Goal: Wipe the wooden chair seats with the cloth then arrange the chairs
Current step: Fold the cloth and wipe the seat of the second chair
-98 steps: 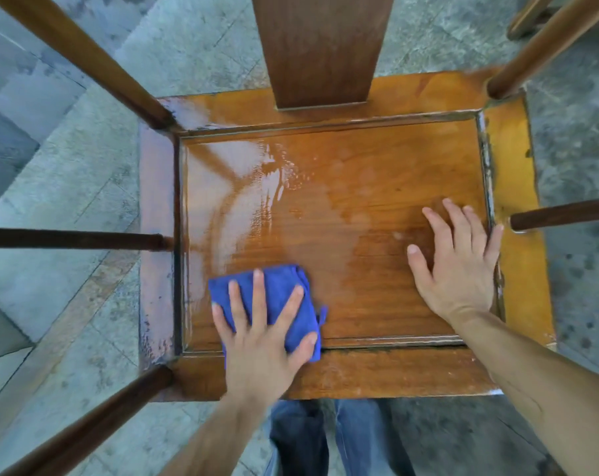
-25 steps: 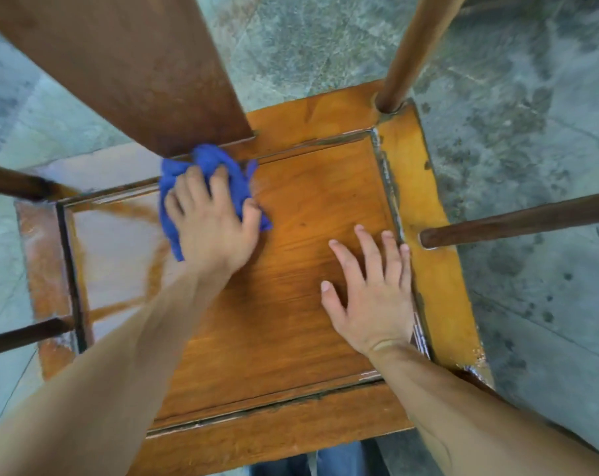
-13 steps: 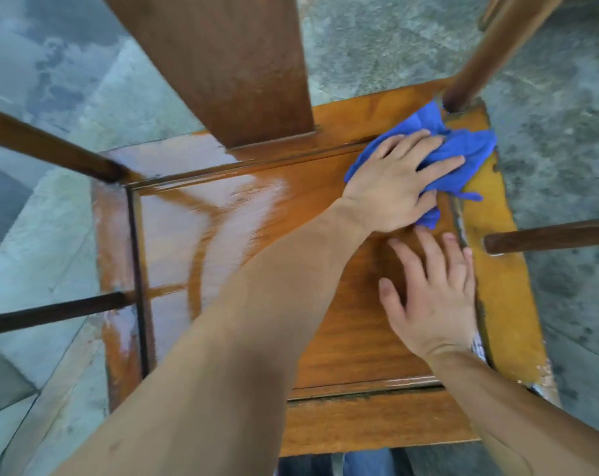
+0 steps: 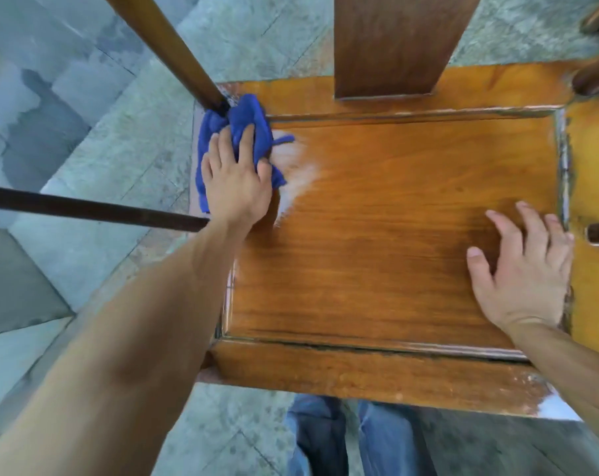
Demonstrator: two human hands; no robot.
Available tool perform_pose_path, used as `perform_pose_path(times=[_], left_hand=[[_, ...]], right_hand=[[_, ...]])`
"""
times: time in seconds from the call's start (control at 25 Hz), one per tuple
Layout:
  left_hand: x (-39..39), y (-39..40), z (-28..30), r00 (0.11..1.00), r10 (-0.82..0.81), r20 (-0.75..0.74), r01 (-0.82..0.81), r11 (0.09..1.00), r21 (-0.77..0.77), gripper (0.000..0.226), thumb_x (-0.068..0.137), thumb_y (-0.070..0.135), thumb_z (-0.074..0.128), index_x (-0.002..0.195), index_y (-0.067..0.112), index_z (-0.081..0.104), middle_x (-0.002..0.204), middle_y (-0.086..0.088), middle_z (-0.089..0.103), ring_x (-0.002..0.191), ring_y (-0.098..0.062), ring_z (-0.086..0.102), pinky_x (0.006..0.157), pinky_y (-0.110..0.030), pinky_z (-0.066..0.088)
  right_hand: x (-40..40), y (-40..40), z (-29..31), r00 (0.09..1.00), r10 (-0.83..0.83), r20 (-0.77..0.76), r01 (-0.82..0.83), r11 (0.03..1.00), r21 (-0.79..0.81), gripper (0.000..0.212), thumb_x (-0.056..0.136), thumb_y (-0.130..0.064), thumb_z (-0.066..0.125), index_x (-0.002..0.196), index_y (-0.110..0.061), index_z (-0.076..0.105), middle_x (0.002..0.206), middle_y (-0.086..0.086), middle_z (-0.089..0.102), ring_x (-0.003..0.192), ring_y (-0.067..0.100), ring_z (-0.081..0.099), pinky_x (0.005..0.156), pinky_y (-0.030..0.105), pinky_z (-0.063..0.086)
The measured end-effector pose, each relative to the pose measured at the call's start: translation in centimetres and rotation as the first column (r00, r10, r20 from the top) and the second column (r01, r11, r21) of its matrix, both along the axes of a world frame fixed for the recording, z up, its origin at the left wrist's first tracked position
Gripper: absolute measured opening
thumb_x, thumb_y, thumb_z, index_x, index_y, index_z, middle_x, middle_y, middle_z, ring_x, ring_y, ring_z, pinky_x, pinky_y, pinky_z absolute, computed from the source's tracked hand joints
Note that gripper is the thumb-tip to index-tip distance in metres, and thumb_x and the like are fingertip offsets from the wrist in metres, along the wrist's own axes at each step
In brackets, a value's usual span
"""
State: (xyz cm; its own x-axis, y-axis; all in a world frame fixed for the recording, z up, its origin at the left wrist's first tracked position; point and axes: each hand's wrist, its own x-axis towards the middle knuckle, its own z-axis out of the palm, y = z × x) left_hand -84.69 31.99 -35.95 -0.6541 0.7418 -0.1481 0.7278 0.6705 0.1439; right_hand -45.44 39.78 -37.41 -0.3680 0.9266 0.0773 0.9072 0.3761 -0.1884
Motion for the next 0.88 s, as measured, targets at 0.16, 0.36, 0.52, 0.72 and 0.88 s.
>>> perform_pose_path(times=[0.16, 0.36, 0.52, 0.72, 0.88], left_hand=[[7.6, -8.9, -0.4, 0.999, -0.022, -0.040, 0.022, 1.000, -0.004, 0.061, 0.097, 0.043, 0.032, 0.156, 0.033, 0.025, 0.166, -0.011, 0.017, 0.153, -0.033, 0.015, 0.122, -0.052, 0.014], [17.6, -19.6, 1.2, 0.997, -0.003, 0.080, 0.012, 0.994, -0.109, 0.064, 0.093, 0.051, 0.035, 0.153, 0.031, 0.036, 0.167, -0.015, 0.007, 0.152, -0.043, 0.011, 0.117, -0.066, 0.017], [26.7, -12.4, 0.9, 0.978, -0.167, 0.122, 0.176, 0.982, -0.067, 0.066, 0.089, 0.059, 0.041, 0.152, 0.044, 0.029, 0.166, -0.021, 0.001, 0.150, -0.052, 0.003, 0.115, -0.072, 0.005], [40.7, -1.1, 1.2, 0.764, -0.574, 0.293, 0.578, 0.812, 0.084, 0.057, 0.090, 0.048, 0.031, 0.141, 0.031, 0.051, 0.157, -0.022, 0.035, 0.148, -0.048, 0.020, 0.118, -0.068, -0.001], [39.1, -2.8, -0.1, 0.479, -0.869, 0.122, 0.847, 0.494, 0.195, 0.044, 0.098, 0.037, 0.039, 0.136, 0.026, 0.056, 0.152, -0.012, 0.047, 0.145, -0.037, 0.036, 0.118, -0.061, 0.024]], right_hand=[[-0.1, 0.0, 0.2, 1.000, 0.017, 0.020, -0.016, 0.999, -0.040, 0.055, 0.095, -0.046, 0.044, 0.144, -0.020, 0.045, 0.156, 0.012, 0.037, 0.143, 0.043, 0.028, 0.118, 0.062, 0.018], [0.1, 0.2, 1.5, 0.999, -0.008, 0.036, 0.013, 0.990, -0.143, 0.054, 0.093, -0.049, 0.043, 0.142, -0.027, 0.050, 0.155, 0.009, 0.040, 0.142, 0.043, 0.031, 0.117, 0.060, 0.023], [0.3, 2.9, 3.6, 0.987, 0.103, 0.126, -0.085, 0.986, -0.143, 0.037, 0.095, -0.042, 0.046, 0.127, -0.035, 0.063, 0.139, 0.002, 0.058, 0.118, 0.039, 0.052, 0.105, 0.058, 0.036], [0.4, 6.3, 7.2, 0.922, 0.241, 0.303, -0.117, 0.919, -0.376, 0.040, 0.101, -0.045, 0.033, 0.132, -0.048, 0.058, 0.143, -0.009, 0.054, 0.133, 0.029, 0.043, 0.116, 0.069, -0.001], [0.0, 6.7, 7.9, 0.932, 0.199, 0.302, -0.041, 0.888, -0.458, 0.043, 0.100, -0.053, 0.028, 0.132, -0.051, 0.057, 0.145, -0.011, 0.050, 0.136, 0.027, 0.040, 0.118, 0.068, -0.004]])
